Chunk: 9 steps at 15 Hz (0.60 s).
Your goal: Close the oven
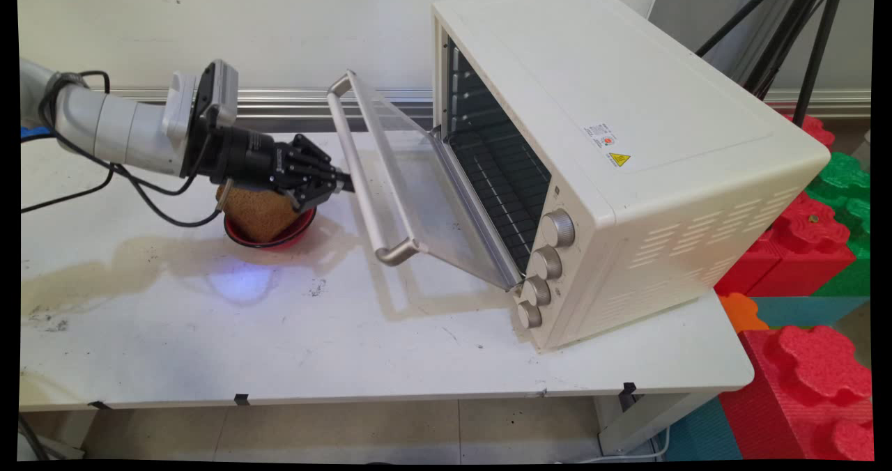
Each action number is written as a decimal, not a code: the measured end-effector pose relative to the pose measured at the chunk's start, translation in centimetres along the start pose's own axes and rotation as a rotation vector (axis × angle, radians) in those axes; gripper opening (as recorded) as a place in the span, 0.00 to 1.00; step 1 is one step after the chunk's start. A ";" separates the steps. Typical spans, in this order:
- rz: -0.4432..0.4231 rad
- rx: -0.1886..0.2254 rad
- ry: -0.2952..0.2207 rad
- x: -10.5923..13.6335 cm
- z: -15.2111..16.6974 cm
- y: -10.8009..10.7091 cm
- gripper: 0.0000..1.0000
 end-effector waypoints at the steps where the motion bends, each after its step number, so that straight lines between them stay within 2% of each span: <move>1: 0.008 0.001 0.006 0.4 0.0 -0.1 0.00; 9: 0.053 0.012 0.056 3.8 0.8 -1.2 0.00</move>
